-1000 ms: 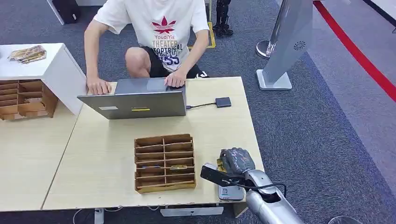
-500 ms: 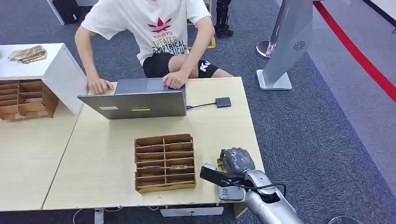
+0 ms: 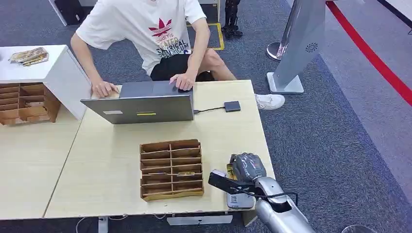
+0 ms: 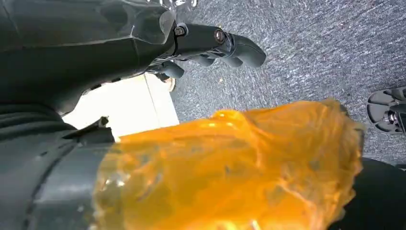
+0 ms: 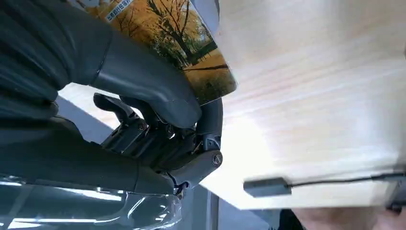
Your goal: Pass the card to the sensor for recognition and then transmit it.
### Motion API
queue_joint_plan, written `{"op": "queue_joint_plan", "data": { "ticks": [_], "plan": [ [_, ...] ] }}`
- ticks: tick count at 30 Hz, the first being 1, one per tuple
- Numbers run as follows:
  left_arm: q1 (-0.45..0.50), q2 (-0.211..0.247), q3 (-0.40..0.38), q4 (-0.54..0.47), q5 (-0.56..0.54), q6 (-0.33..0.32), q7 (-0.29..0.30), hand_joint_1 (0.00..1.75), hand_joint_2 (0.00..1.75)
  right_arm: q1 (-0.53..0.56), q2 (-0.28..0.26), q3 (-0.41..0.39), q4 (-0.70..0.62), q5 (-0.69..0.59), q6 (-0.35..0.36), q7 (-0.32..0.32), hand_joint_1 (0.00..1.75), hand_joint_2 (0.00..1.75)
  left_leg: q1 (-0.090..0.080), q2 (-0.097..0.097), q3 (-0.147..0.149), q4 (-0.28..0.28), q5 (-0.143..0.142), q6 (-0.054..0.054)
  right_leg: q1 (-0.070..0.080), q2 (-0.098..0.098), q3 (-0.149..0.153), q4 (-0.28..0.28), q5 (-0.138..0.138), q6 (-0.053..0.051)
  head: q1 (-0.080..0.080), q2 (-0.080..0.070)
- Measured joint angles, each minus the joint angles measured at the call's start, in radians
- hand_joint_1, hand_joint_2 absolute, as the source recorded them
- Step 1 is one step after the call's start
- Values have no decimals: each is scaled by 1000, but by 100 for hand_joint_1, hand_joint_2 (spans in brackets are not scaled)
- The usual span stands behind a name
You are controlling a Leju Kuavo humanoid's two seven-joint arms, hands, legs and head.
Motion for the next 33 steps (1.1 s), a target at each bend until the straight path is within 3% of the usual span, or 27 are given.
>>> {"op": "queue_joint_plan", "data": {
  "ticks": [9, 21, 33],
  "plan": [
    [1, -5, 10, 0, -5, 0, -2, 0, 0, 27, 13, -52, -166, 57, -98, 18, 175, 175, 0, 0, 0, 0, 0, 0, 0, 0, 0, 0, 0, 0, 0, 0],
    [1, -6, 13, 0, -11, 0, -6, 0, 0, 46, 23, -89, -286, 61, -105, 18, 175, 175, 0, 0, 0, 0, 0, 0, 0, 0, 0, 0, 0, 0, 0, 0],
    [1, -11, 27, 0, -21, 1, -20, 0, 0, 69, 45, -118, -454, 58, -208, -35, 175, 175, 0, 0, 0, 0, 0, 0, 0, 0, -1, 0, 0, 0, 0, 0]
  ]
}}
